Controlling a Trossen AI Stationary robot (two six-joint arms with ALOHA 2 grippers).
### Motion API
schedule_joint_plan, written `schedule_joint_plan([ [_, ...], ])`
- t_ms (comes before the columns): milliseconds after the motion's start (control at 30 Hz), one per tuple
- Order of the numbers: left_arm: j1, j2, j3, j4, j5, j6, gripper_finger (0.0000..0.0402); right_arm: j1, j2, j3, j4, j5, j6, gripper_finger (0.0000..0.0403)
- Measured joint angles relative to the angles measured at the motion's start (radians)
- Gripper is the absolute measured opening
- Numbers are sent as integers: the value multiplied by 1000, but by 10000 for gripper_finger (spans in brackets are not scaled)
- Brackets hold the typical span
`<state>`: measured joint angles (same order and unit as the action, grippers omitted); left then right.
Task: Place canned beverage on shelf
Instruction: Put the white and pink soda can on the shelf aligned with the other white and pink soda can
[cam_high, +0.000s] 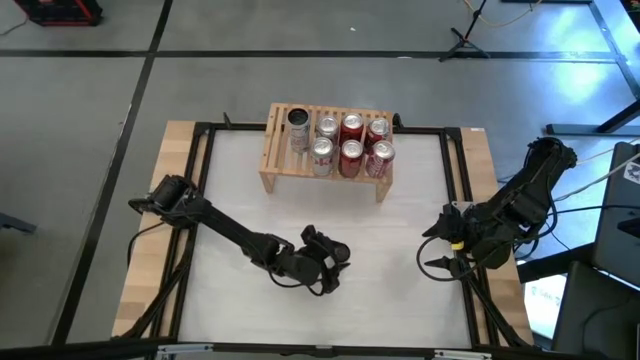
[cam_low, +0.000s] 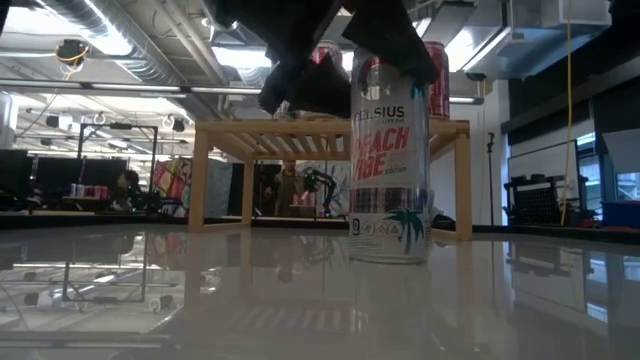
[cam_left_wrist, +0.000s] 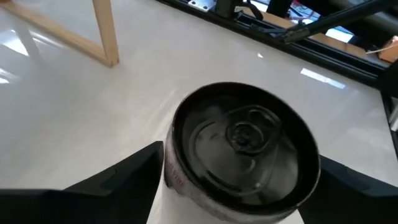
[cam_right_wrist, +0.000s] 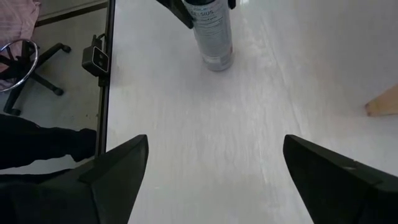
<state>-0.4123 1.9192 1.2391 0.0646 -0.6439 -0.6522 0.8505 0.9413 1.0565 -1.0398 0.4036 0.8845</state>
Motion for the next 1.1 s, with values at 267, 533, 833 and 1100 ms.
schedule_joint_plan([
  [267,7,-4,0,-1,-24,-80,242,0,0,0,0,0,0,363],
  [533,-1,-34,67,-55,3,-101,235,0,0,0,-1,-3,0,363],
  [833,0,-179,276,-428,13,-78,235,0,0,0,-6,5,0,363],
  [1100,29,-369,387,-778,8,-52,235,0,0,0,0,53,2,363],
])
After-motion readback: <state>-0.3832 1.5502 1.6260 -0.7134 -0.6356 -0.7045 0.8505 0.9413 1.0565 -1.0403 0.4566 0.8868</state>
